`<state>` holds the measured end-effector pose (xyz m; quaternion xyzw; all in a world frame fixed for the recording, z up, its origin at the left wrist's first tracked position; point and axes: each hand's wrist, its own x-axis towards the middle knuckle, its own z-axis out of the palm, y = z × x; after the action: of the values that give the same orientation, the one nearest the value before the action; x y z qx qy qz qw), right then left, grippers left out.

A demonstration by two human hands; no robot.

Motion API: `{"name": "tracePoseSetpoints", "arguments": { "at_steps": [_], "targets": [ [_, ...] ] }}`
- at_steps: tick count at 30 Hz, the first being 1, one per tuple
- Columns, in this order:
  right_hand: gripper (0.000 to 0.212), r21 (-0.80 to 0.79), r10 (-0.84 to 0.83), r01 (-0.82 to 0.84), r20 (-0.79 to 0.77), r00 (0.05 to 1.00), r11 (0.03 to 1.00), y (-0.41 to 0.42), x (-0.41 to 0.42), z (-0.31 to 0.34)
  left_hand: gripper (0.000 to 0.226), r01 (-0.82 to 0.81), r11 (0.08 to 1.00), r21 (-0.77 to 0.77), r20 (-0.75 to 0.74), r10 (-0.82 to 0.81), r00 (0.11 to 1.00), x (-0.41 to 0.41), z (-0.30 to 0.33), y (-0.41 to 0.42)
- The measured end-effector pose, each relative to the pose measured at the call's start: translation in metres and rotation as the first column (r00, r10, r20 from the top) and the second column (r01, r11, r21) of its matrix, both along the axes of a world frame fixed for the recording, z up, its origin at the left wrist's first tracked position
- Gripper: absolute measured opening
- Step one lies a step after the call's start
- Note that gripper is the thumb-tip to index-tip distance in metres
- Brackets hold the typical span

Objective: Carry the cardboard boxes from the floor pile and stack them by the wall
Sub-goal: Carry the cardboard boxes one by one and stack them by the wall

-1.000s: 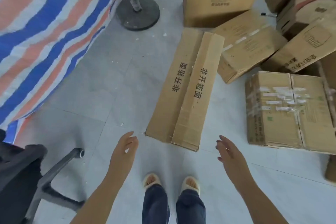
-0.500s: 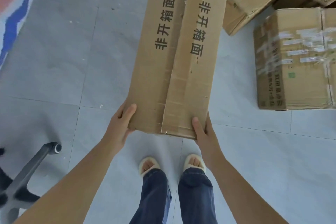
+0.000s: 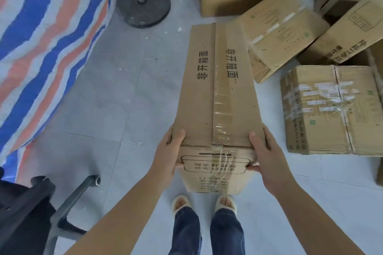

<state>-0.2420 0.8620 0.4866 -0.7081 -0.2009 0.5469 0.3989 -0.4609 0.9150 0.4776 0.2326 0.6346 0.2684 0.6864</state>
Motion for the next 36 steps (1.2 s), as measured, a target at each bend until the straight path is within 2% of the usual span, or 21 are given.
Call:
{"name": "tracePoseSetpoints", "arguments": {
  "at_steps": [6,10,13,15,20,24,28,33,36],
  "targets": [
    [0.031,-0.054,0.064,-0.064,-0.005,0.998,0.996,-0.02,0.001,0.082,0.027,-0.02,0.998,-0.057,-0.021,0.019,1.0,-0.004,0.078,-0.027],
    [0.028,-0.047,0.088,-0.09,-0.039,0.995,0.995,-0.034,0.004,0.127,0.02,-0.025,1.0,-0.016,-0.039,0.024,0.999,-0.006,0.127,-0.051],
    [0.019,-0.036,0.102,-0.105,-0.078,0.992,0.994,-0.04,0.011,0.152,0.019,-0.051,0.999,0.012,-0.055,0.052,0.997,-0.004,0.158,-0.068],
    [0.017,-0.028,0.141,-0.144,-0.092,0.986,0.989,-0.04,0.016,0.167,0.013,-0.111,0.994,0.018,-0.047,0.112,0.993,0.0,0.175,-0.08],
    [0.028,0.008,0.317,-0.317,-0.099,0.943,0.948,-0.045,0.039,0.19,0.012,-0.292,0.955,0.05,-0.088,0.295,0.951,0.031,0.205,-0.126],
    [0.014,0.054,0.452,-0.449,-0.137,0.882,0.892,-0.056,0.076,0.2,0.012,-0.478,0.875,0.072,-0.087,0.483,0.871,0.078,0.217,-0.173],
    [0.025,0.063,0.603,-0.6,-0.131,0.787,0.797,-0.08,0.094,0.22,0.015,-0.614,0.783,0.1,-0.121,0.622,0.773,0.109,0.235,-0.227],
    [0.017,0.026,0.769,-0.771,-0.094,0.632,0.637,-0.131,0.089,0.239,0.008,-0.728,0.679,0.095,-0.148,0.733,0.664,0.126,0.256,-0.315],
    [0.02,0.003,0.836,-0.839,-0.085,0.541,0.544,-0.173,0.083,0.239,0.009,-0.78,0.621,0.079,-0.16,0.78,0.605,0.135,0.262,-0.378]
  ]
}}
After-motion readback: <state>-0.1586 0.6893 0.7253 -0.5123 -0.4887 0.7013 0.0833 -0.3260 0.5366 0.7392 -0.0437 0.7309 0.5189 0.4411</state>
